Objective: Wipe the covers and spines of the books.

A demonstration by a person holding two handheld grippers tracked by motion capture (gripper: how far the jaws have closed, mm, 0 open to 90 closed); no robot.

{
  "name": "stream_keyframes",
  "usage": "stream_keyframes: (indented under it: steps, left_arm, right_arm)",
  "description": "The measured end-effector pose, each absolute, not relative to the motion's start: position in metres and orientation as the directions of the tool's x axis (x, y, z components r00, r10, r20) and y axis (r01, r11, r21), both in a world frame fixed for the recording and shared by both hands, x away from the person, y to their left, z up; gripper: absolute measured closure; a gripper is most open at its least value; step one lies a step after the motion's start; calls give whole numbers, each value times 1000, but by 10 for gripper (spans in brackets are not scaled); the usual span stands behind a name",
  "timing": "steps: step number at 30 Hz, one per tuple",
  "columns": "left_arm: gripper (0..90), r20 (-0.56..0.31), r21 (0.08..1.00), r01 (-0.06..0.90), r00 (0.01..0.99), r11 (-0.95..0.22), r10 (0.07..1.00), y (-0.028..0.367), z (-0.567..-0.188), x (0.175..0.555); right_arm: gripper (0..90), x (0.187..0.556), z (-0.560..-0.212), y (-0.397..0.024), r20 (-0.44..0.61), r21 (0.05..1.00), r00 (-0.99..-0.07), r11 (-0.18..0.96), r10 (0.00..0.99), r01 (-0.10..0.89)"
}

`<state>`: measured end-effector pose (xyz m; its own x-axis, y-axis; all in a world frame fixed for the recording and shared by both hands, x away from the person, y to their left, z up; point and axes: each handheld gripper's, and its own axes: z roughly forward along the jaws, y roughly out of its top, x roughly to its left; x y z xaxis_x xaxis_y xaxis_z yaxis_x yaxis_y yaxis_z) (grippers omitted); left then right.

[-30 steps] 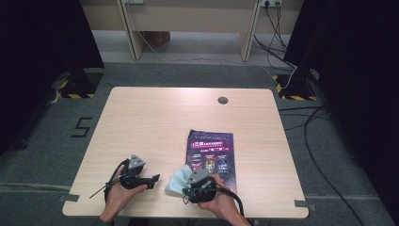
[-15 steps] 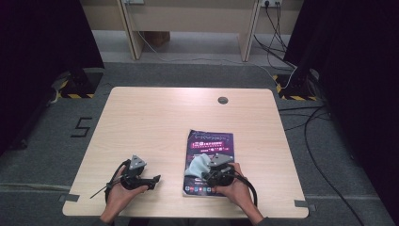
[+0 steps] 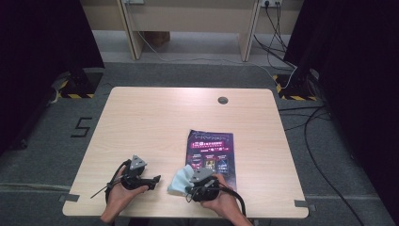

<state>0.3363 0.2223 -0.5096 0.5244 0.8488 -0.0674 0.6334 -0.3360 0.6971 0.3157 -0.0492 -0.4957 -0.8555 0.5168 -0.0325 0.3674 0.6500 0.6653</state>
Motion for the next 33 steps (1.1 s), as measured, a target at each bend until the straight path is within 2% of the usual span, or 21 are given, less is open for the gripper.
stream_keyframes:
  steps: [2, 10, 23, 26, 33]
  left_arm:
    - [195, -68, 697, 634, 525, -335, 849, 222, -510, 337]
    - [194, -68, 696, 634, 526, -338, 848, 222, -510, 336]
    - [194, -69, 697, 633, 526, -337, 848, 221, -510, 335]
    - [194, -70, 693, 637, 526, -337, 848, 221, -511, 336]
    - [194, -68, 692, 636, 528, -341, 846, 220, -511, 336]
  right_arm:
    - [575, 313, -495, -45, -49, 664, -867, 665, 495, 342]
    - [559, 322, -495, -57, 3, 662, -855, 640, 518, 390]
    - [561, 345, -494, -136, -18, 653, -710, 546, 704, 524]
    - [570, 339, -492, -134, -32, 646, -720, 564, 693, 514]
    - [569, 314, -493, -112, -22, 643, -801, 622, 598, 447]
